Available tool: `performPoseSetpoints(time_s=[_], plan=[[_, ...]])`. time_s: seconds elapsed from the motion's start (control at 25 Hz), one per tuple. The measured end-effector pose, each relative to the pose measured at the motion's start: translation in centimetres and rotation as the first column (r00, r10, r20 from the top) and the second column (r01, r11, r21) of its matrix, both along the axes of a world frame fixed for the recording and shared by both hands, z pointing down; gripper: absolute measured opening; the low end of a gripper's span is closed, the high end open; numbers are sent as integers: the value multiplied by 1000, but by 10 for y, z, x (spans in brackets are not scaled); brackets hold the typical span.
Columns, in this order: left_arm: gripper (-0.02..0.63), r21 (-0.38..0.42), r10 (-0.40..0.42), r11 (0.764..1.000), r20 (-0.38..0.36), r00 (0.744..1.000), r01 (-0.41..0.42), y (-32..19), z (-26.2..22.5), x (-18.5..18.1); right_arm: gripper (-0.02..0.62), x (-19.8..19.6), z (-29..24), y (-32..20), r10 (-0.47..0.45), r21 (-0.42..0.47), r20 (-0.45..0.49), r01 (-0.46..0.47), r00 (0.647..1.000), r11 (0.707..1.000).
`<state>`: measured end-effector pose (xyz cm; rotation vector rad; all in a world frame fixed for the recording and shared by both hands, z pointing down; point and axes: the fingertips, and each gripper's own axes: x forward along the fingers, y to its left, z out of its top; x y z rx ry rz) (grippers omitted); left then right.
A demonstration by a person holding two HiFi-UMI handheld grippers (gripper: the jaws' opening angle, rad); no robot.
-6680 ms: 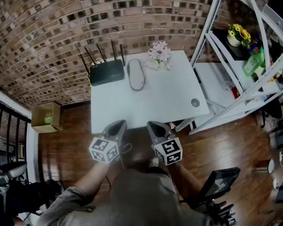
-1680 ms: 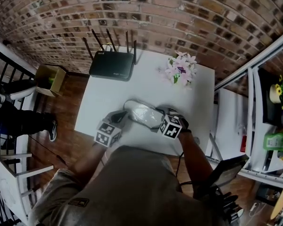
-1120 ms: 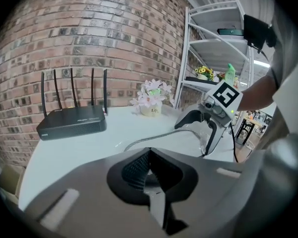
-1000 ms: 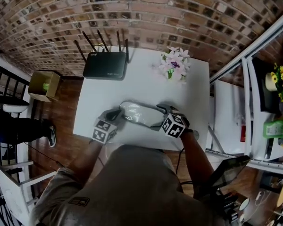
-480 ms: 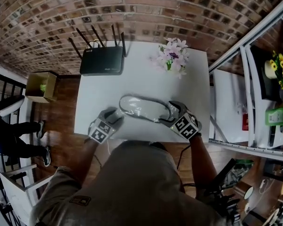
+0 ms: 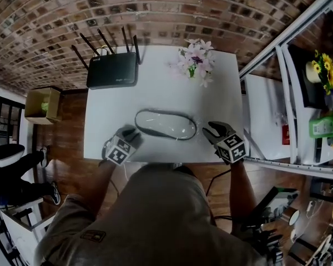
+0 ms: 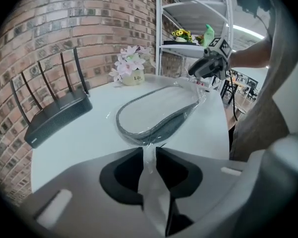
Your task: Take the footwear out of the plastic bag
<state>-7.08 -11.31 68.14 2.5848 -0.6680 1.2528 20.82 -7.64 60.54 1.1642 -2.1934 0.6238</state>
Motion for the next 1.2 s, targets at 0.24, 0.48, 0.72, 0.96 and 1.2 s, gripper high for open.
performPoseSetpoints(time_s=[0.24,0.48,0.72,0.96,1.2], plan=[[31,-12,-3,1000,16,1000,3,2,1,0,17,15,32,14,56,-141,28,-52,998,989],[20,-22,-13,1000,29,1000,13,1,1,1,63,-12,54,13,-47,-227,92,67,995,972],[14,-29,-23,999,32,999,24,1,2,2,196,-33,58,4,-111,-275,219,171,969,946],[12,-28,-29,999,37,999,30,1,3,2,247,-46,67,-2,-137,-334,290,235,947,913],[11,-29,-40,999,35,999,41,1,3,1,220,-44,71,-7,-117,-369,297,227,948,901]])
